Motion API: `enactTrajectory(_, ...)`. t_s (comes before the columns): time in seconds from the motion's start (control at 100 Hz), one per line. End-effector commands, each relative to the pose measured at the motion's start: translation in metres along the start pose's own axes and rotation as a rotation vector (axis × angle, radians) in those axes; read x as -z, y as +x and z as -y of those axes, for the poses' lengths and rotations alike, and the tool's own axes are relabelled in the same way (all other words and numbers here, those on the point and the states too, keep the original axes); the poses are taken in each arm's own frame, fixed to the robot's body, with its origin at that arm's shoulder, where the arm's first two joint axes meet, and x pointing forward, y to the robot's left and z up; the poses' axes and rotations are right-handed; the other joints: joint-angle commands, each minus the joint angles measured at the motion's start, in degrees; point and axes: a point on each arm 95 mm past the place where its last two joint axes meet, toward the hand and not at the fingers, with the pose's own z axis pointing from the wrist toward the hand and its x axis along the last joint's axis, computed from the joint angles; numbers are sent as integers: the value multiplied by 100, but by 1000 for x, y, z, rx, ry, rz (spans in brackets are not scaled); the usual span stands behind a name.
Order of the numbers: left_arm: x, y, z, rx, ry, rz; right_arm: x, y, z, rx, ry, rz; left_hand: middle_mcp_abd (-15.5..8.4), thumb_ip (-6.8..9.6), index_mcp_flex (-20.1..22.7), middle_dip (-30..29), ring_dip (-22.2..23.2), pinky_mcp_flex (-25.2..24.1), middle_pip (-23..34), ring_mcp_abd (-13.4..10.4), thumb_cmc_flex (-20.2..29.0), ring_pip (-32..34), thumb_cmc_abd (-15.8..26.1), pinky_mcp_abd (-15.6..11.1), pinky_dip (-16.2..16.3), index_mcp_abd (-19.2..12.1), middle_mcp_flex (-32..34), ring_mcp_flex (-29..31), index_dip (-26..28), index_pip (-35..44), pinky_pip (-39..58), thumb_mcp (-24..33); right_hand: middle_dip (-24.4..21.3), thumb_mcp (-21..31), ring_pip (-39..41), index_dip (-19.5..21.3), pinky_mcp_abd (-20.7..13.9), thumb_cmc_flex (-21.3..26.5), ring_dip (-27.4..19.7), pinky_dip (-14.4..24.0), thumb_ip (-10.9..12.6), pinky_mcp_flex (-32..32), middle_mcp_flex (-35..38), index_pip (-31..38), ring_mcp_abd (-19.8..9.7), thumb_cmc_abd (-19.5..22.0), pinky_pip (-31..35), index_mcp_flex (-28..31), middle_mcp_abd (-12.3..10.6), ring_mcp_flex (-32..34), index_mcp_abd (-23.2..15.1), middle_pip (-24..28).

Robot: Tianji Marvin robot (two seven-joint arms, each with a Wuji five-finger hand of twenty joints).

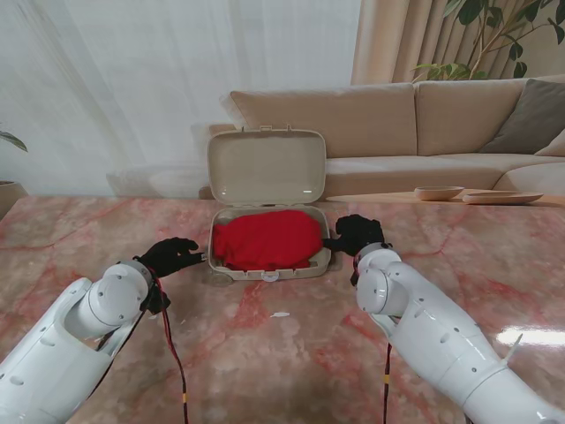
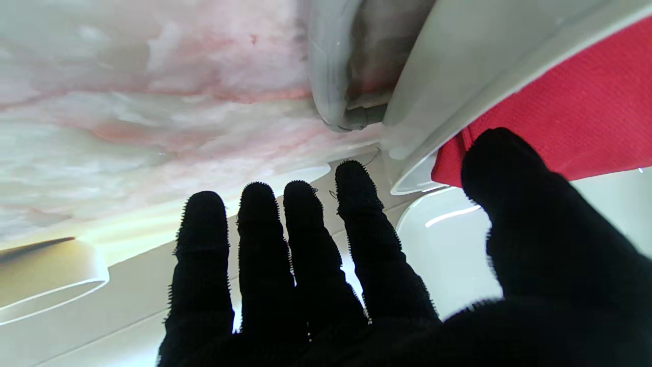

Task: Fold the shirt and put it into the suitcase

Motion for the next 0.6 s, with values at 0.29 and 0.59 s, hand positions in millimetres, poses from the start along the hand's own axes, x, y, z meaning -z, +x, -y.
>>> enactTrajectory(0.29,-5,-4,-12,-6,-54,16,1,-3,19,-17,67,4,76,46,100,-67,60,-172,-147,173,-153,81,286,124,34,37,-140,-243,-32,-170,-86,-212,70,-217,48,9,-74,14,131,-9,266,-128,-157,67,61,203,-70,175,101,41,-166,-67)
enactTrajectory(0.59,-8,-4,-16,-13,-87,8,5,1,24,-35,83,-23,50,50,109,-71,56,-215,-160,136,-135,46,305,133,83,-43,-167,-293,7,-132,-93,-208,49,-274,16,29,-57,72,122,-10,281,-156,-148,130,89,235,-101,230,116,44,-224,-101)
